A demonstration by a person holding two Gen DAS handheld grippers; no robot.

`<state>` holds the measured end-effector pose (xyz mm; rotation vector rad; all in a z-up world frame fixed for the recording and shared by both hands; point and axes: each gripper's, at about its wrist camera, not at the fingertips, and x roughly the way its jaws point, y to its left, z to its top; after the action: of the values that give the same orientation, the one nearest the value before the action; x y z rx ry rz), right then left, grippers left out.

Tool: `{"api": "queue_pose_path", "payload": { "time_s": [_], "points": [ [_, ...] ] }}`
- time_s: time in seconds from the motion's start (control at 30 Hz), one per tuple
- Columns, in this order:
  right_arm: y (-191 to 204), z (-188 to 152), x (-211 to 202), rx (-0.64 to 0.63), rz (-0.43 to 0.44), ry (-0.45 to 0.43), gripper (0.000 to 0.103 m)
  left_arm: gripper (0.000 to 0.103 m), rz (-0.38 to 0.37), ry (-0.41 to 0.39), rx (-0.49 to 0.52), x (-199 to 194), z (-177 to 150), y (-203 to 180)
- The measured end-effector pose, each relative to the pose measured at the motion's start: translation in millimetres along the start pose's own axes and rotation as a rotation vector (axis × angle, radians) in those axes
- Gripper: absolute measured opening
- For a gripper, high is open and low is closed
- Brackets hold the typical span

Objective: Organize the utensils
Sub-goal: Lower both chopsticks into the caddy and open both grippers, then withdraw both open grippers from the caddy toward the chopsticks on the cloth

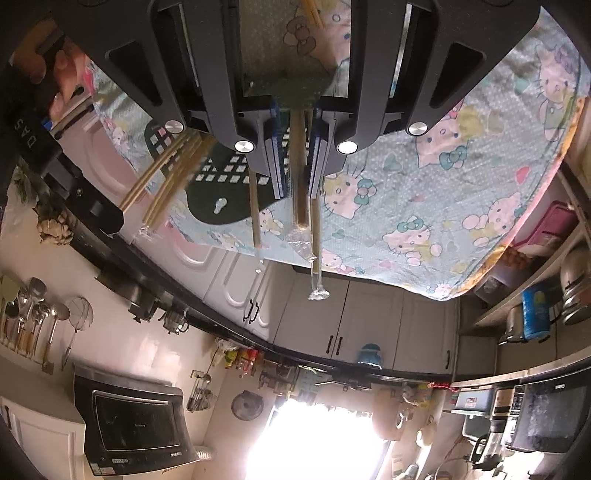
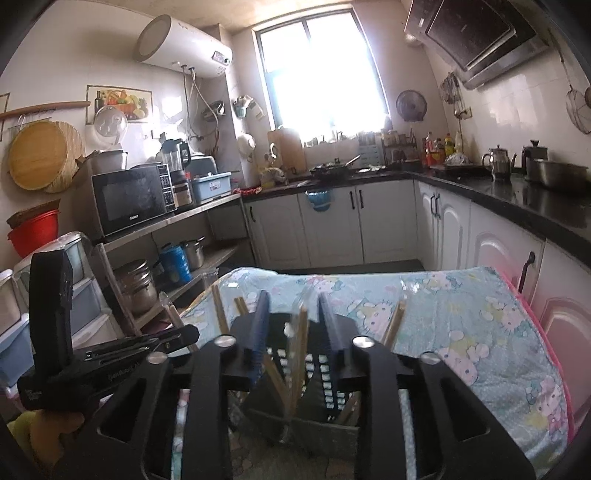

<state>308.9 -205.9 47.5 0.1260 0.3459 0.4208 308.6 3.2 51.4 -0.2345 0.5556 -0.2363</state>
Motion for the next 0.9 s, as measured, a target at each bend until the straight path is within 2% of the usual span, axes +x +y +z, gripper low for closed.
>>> {"api": "queue_pose_path", "payload": {
  "time_s": [0.27,0.37,0.43,0.57,0.7,0.9],
  "points": [
    [-3,-10,-14,0.002,0.007,0.051,0.041,0.015,0.008,0.011,0.004,-16,-9,-6],
    [-5,-14,-22,0.004,0.012,0.061,0.045,0.021,0.004,0.015,-0.001,-22,-13,-8],
    [-6,-17,-28,0.002,0.010,0.062,0.048,0.030,0.003,0.013,0.002,-27,-16,-10],
    [-8,-23,-39,-0.006,-0.005,0.077,0.052,0.040,0.001,0.003,0.010,-35,-20,-16],
    [-8,-31,-49,-0.009,-0.013,0.089,0.056,0.058,-0.011,-0.005,0.011,-45,-25,-21],
    [-11,-41,-63,-0.015,-0.033,0.106,0.058,0.077,-0.005,-0.007,0.024,-58,-37,-25]
  ]
}}
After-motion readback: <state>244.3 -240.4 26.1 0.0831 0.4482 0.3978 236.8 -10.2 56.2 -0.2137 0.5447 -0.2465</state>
